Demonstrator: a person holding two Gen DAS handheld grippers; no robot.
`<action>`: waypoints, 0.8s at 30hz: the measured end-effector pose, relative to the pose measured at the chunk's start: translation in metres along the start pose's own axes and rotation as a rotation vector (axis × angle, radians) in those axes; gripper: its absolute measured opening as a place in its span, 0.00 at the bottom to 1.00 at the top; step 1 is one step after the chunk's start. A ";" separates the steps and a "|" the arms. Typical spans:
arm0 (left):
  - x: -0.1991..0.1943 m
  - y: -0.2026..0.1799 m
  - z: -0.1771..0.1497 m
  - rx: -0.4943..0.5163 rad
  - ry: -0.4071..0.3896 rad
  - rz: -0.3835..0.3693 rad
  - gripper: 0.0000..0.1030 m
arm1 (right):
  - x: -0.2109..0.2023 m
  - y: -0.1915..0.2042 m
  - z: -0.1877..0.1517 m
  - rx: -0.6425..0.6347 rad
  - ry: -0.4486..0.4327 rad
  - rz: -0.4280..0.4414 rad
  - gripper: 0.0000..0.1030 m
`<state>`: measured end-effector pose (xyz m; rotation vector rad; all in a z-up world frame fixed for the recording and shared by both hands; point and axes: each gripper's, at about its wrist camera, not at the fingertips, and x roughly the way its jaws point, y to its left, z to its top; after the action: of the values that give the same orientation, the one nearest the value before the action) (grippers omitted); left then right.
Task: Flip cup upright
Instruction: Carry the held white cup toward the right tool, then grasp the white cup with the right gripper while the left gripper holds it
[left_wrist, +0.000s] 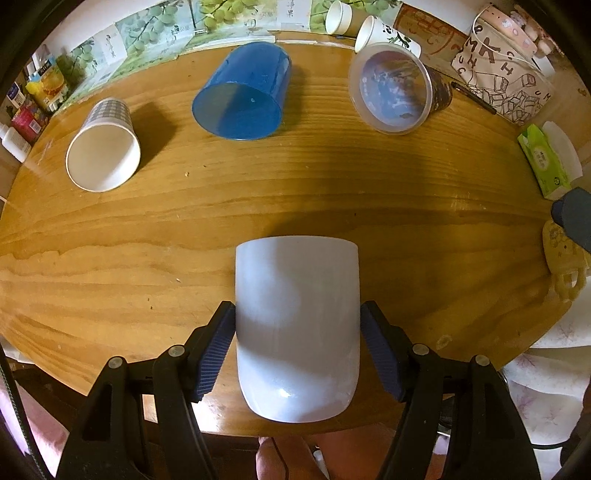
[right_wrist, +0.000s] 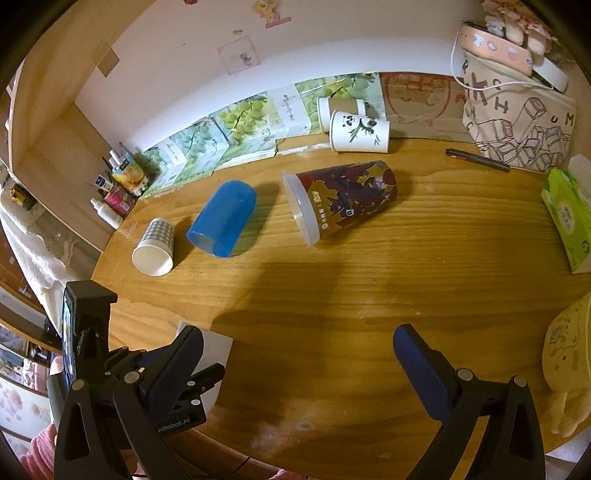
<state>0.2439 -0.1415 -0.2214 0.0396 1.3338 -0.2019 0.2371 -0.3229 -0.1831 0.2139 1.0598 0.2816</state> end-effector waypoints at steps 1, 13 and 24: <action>-0.001 -0.001 0.000 0.000 -0.001 -0.002 0.72 | 0.001 0.000 0.000 -0.002 0.004 0.004 1.00; -0.013 -0.008 -0.010 -0.017 -0.025 0.013 0.73 | 0.025 0.007 -0.006 -0.015 0.105 0.086 1.00; -0.032 0.012 -0.024 -0.021 -0.064 0.047 0.73 | 0.060 0.029 -0.014 -0.001 0.235 0.166 1.00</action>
<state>0.2156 -0.1225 -0.1970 0.0467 1.2698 -0.1482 0.2489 -0.2757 -0.2302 0.2729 1.2769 0.4655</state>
